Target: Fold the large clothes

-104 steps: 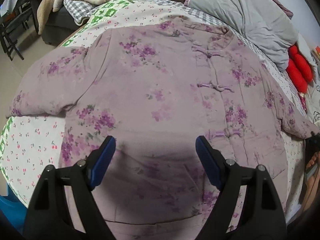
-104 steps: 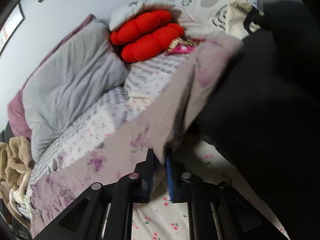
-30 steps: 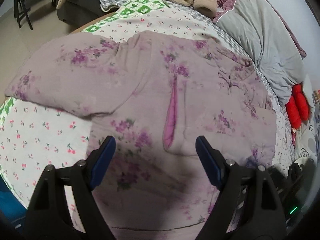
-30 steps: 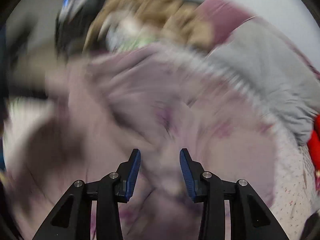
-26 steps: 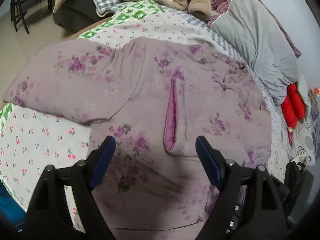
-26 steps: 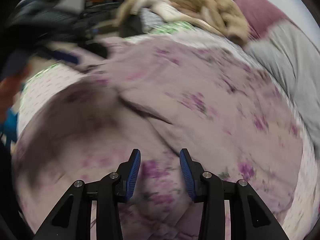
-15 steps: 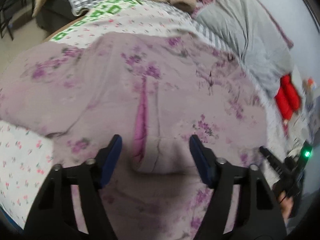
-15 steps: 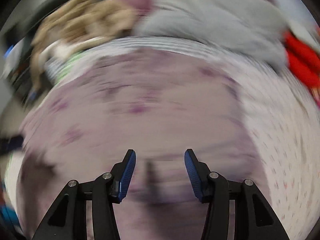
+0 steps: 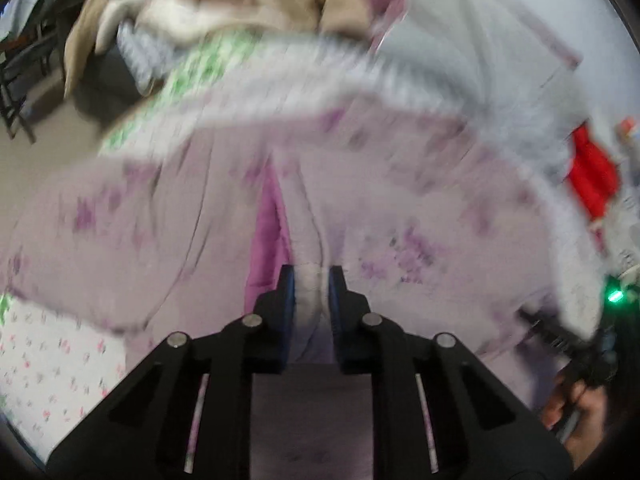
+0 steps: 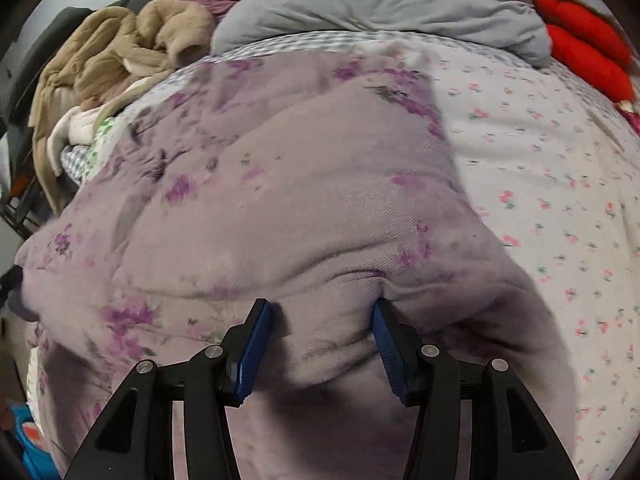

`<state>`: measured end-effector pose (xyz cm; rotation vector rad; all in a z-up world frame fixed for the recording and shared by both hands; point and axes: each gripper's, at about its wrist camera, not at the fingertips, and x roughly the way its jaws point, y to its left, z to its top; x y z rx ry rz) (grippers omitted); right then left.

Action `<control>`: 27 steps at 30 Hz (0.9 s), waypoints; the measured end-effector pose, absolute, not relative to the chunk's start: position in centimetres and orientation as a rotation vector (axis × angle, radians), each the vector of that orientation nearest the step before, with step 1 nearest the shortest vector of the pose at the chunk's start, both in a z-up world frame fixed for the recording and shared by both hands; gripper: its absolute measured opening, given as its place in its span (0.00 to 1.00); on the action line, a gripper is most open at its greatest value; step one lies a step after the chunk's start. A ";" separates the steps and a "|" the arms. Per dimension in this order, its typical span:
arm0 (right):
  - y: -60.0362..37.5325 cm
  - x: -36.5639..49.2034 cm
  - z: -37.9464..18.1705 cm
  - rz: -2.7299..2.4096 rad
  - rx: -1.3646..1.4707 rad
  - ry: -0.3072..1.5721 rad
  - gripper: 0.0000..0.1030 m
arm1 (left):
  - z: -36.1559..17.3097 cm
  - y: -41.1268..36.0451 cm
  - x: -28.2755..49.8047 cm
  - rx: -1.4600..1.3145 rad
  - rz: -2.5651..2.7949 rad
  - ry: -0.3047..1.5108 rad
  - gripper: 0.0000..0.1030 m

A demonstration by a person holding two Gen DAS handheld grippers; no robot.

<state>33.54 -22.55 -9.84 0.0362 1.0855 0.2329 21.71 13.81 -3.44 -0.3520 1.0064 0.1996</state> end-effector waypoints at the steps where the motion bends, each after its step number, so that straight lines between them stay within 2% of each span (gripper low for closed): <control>1: -22.1 33.7 -10.4 0.223 0.002 1.098 0.53 | -5.4 14.0 21.9 -0.362 0.212 1.083 0.19; 3: -21.7 33.8 -11.0 0.221 -0.042 1.113 0.55 | -7.8 14.3 21.7 -0.412 0.203 1.145 0.20; 8: -22.2 34.3 -10.6 0.209 -0.032 1.133 0.56 | -4.6 14.8 20.5 -0.336 0.195 1.071 0.24; 9: -22.1 34.2 -10.3 0.199 -0.042 1.130 0.56 | -4.2 15.4 20.3 -0.326 0.210 1.062 0.30; 10: -22.0 34.1 -9.8 0.187 -0.046 1.125 0.56 | -3.7 15.9 20.1 -0.327 0.221 1.050 0.43; 12: -21.6 33.6 -8.1 0.188 -0.039 1.078 0.56 | -2.9 17.7 19.3 -0.364 0.238 1.021 0.60; 16: -20.2 32.3 -4.1 0.292 0.005 0.980 0.58 | -2.8 22.8 16.9 -0.537 0.301 1.009 0.60; 20: -16.7 30.0 -0.8 0.394 -0.041 0.861 0.77 | -4.0 29.2 13.7 -0.808 0.451 0.979 0.60; 27: -11.1 25.8 -0.6 0.513 -0.237 0.838 0.78 | -9.1 38.1 8.0 -1.348 0.570 0.913 0.60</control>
